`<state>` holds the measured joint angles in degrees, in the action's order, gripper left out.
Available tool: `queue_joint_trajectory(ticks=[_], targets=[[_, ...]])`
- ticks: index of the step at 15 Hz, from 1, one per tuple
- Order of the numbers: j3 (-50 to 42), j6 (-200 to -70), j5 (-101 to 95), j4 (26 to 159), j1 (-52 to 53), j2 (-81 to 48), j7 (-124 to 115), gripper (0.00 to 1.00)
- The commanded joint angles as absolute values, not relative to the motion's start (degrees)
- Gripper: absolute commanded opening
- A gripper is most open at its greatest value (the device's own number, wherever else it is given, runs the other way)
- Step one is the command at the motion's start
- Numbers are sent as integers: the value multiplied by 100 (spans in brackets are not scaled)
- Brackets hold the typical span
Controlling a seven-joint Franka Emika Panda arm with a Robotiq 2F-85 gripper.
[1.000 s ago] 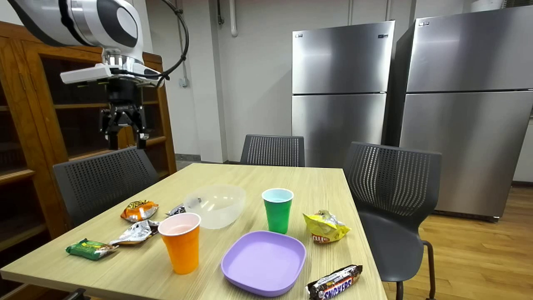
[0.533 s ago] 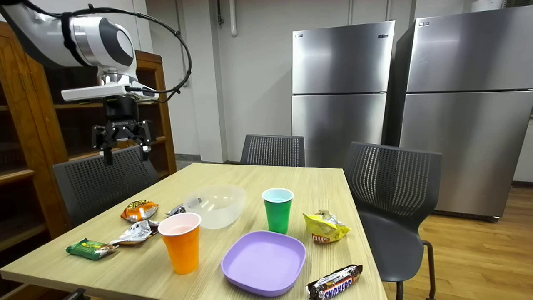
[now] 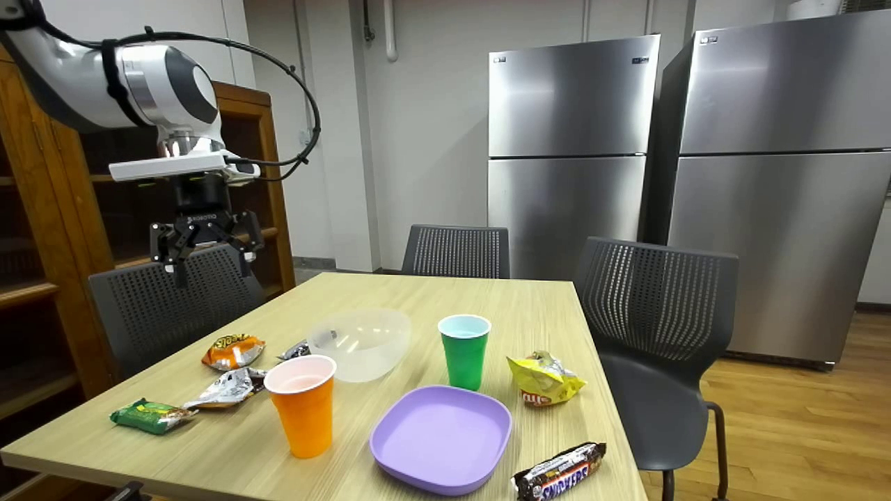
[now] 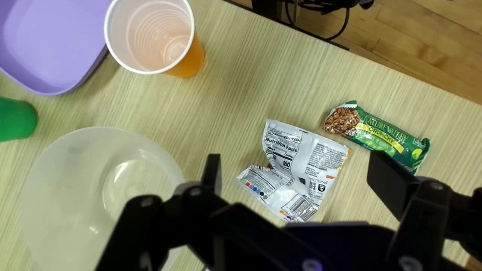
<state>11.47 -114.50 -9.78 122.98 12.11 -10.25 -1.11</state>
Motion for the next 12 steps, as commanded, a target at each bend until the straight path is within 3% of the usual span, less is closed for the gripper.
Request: queue_joint_trajectory(ticks=[1,12], targets=[[1130,-11438,-973,12282,1230,-1027,-105,100],[1165,-13581,-2338,12781,1261,-1171,1247,100]])
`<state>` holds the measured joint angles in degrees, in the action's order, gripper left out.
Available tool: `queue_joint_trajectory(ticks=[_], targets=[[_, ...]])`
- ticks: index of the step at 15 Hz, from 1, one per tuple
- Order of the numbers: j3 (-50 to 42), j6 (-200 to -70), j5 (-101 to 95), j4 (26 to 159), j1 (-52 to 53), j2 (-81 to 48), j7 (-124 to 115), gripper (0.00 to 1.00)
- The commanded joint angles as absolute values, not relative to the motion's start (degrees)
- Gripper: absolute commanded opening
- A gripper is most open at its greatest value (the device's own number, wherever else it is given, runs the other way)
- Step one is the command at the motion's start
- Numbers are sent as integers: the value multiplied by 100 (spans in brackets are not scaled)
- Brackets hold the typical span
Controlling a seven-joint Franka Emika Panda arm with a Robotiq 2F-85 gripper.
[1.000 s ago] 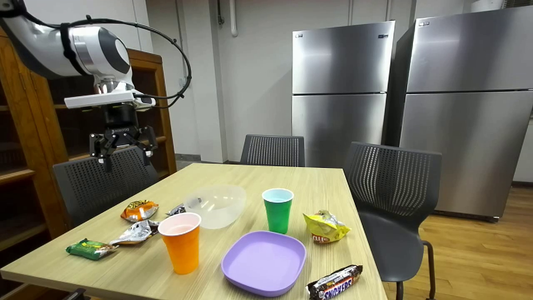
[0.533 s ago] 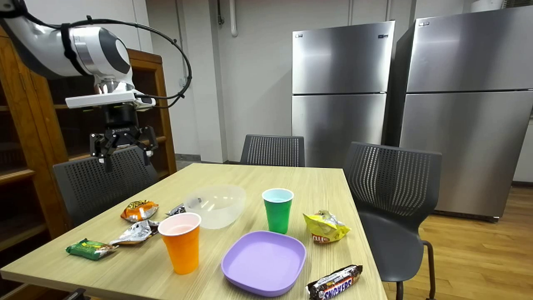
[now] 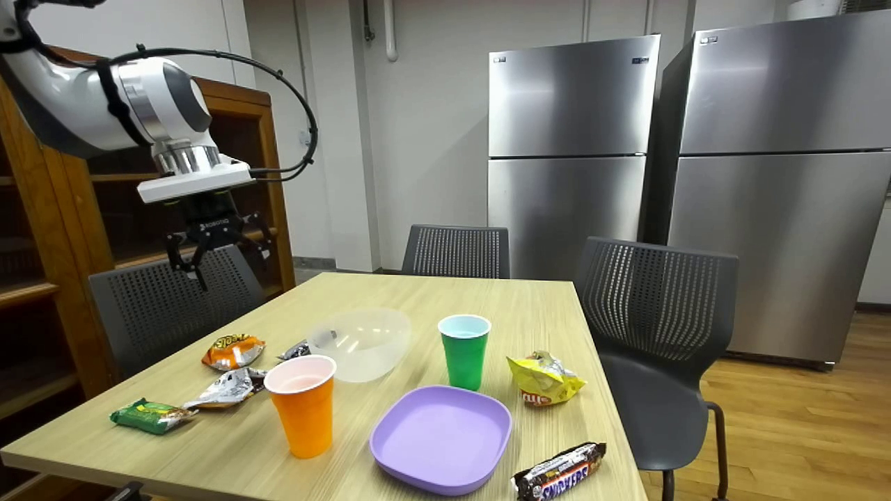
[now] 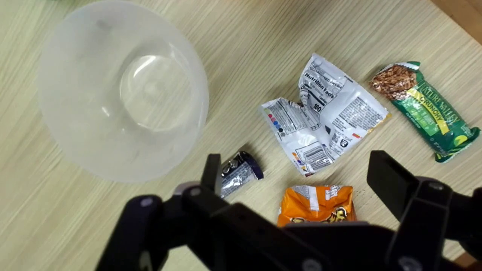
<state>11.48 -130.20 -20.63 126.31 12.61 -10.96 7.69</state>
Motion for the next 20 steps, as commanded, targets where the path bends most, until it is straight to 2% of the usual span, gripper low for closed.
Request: queue_joint_trajectory(ticks=[1,6,20], targets=[[1173,-13803,-2380,12824,1250,-1227,1455,100],[1233,-14411,-2433,12998,1194,-1590,2589,100],[1166,-14344,-2551,12927,1154,-2476,3634,100]])
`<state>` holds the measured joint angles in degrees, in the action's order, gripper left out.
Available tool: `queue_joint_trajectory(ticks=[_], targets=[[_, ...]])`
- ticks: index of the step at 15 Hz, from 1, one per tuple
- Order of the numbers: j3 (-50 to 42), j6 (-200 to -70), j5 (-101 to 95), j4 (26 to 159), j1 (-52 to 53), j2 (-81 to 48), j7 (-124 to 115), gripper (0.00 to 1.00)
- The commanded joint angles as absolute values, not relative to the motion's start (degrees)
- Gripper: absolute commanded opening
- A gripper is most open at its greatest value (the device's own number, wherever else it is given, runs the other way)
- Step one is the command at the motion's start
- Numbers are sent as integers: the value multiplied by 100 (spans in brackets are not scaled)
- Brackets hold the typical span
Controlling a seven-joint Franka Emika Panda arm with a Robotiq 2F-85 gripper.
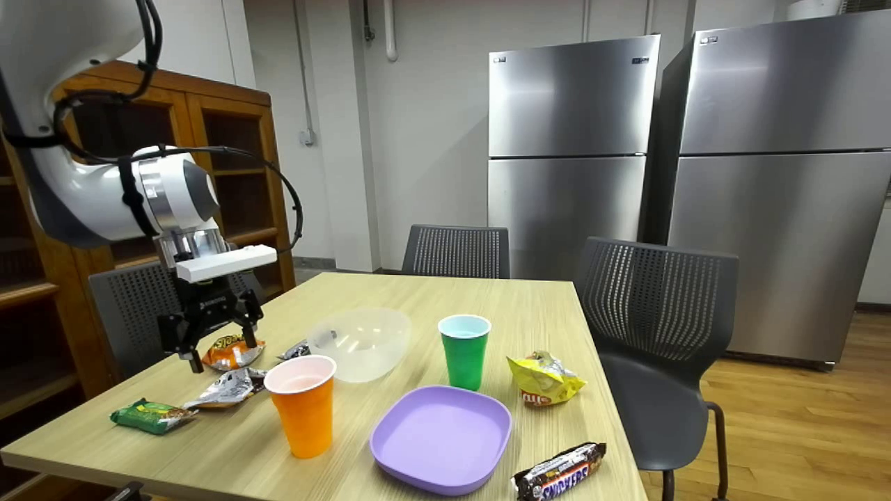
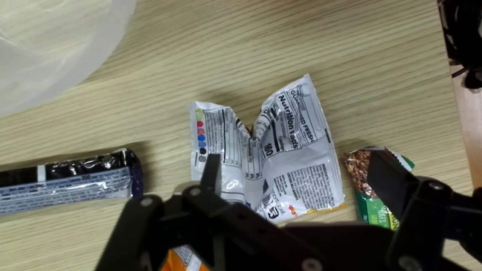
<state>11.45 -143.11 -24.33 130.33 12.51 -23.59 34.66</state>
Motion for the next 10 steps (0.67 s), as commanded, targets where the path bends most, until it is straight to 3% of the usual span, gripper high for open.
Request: queue_joint_trajectory(ticks=[1,10], targets=[[1160,-14342,-2547,12914,1145,-2503,3657,100],[1159,-14343,-2484,12647,1050,-2851,3836,100]])
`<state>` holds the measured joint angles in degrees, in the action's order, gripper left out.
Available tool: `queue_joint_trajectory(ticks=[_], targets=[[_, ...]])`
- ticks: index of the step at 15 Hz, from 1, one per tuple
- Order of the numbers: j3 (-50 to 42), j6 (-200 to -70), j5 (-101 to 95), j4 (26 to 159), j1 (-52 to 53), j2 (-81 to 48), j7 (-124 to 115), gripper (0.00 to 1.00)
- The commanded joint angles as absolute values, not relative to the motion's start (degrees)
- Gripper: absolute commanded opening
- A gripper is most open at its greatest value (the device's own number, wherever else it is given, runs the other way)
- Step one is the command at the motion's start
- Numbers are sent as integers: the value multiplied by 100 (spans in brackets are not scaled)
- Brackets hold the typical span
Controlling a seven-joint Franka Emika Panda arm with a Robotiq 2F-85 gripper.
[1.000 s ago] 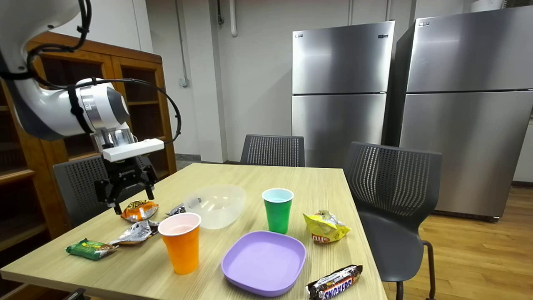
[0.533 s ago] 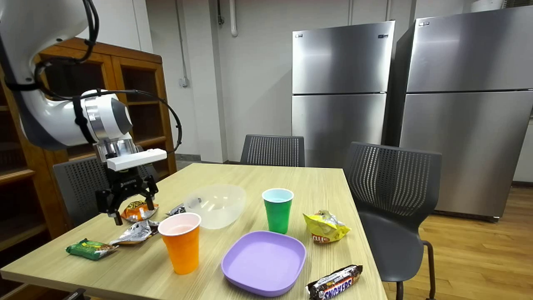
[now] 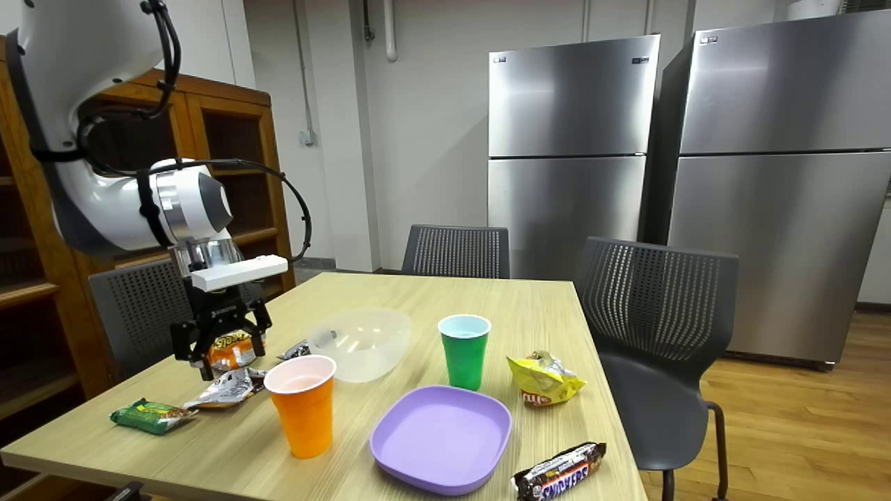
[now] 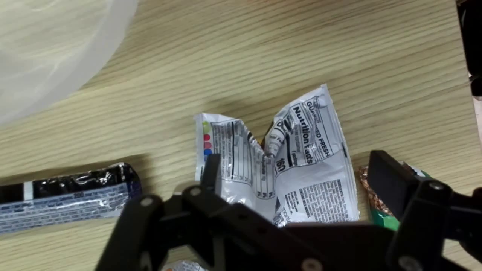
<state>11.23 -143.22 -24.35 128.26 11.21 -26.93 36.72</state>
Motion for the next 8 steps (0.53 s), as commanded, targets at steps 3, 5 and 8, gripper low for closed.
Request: queue_joint_trajectory(ticks=[3,5,8], targets=[[1144,-14329,-2489,12565,1059,-2931,3806,100],[1126,-14350,-2530,12537,1073,-2962,3797,74],[1126,-14354,-2516,12516,1076,-2974,3771,49]])
